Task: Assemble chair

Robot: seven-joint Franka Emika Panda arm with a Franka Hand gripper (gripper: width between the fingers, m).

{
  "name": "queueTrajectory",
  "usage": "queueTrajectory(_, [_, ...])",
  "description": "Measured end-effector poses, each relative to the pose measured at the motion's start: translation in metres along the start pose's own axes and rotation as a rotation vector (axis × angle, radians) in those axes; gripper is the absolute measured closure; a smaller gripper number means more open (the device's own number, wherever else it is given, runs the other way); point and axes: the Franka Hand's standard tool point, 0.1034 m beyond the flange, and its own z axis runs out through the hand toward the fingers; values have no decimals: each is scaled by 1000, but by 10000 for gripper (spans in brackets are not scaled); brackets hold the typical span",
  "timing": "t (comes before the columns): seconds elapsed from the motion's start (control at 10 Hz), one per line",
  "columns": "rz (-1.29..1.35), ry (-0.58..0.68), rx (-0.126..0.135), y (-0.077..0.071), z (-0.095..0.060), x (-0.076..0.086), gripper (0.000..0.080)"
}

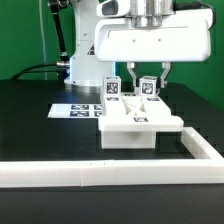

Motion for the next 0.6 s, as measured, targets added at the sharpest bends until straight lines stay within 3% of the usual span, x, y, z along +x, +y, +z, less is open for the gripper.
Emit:
queueTrajectory(0.3, [338,1,1,-2,0,-1,512])
queueTrajectory(0.5, [395,1,1,-2,0,-1,512])
queueTrajectory(0.6, [369,1,0,-2,0,-2,436])
